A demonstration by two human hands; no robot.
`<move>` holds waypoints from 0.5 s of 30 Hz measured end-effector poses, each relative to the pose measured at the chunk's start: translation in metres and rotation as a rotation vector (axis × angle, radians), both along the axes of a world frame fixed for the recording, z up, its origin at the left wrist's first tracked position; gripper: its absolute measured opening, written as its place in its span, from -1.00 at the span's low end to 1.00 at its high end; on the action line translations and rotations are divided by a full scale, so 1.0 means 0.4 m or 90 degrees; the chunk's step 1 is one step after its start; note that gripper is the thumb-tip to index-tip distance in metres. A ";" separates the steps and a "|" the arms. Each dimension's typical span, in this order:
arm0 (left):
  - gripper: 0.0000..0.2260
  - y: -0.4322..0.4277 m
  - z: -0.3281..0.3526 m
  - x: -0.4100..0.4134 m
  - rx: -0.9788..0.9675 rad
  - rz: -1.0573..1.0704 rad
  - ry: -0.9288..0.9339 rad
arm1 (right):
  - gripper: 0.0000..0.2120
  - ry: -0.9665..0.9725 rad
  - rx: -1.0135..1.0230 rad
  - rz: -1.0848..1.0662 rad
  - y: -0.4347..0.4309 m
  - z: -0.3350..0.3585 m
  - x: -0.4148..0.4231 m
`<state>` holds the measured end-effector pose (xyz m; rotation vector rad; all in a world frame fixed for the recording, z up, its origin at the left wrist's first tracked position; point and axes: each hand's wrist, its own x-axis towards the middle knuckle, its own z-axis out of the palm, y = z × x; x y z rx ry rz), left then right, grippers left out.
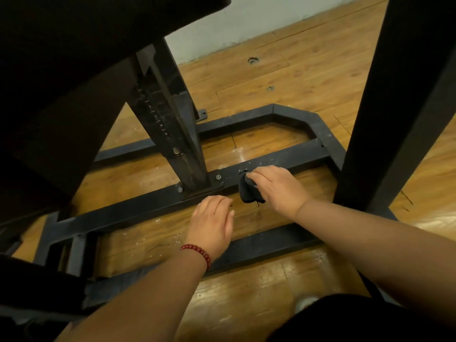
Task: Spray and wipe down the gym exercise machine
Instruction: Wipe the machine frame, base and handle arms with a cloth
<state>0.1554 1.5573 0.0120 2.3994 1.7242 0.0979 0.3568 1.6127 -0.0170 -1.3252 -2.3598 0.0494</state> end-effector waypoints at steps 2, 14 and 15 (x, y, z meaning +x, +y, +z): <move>-0.65 0.005 -0.015 0.001 -0.016 0.031 -0.003 | -0.52 -0.003 -0.005 -0.020 0.036 -0.002 -0.009; -0.61 0.020 -0.094 -0.002 -0.071 0.140 0.010 | -0.46 -0.218 -0.062 -0.044 0.175 -0.050 -0.078; -0.60 0.018 -0.102 -0.002 -0.079 0.137 0.014 | -0.47 -0.247 -0.100 -0.013 0.171 -0.071 -0.087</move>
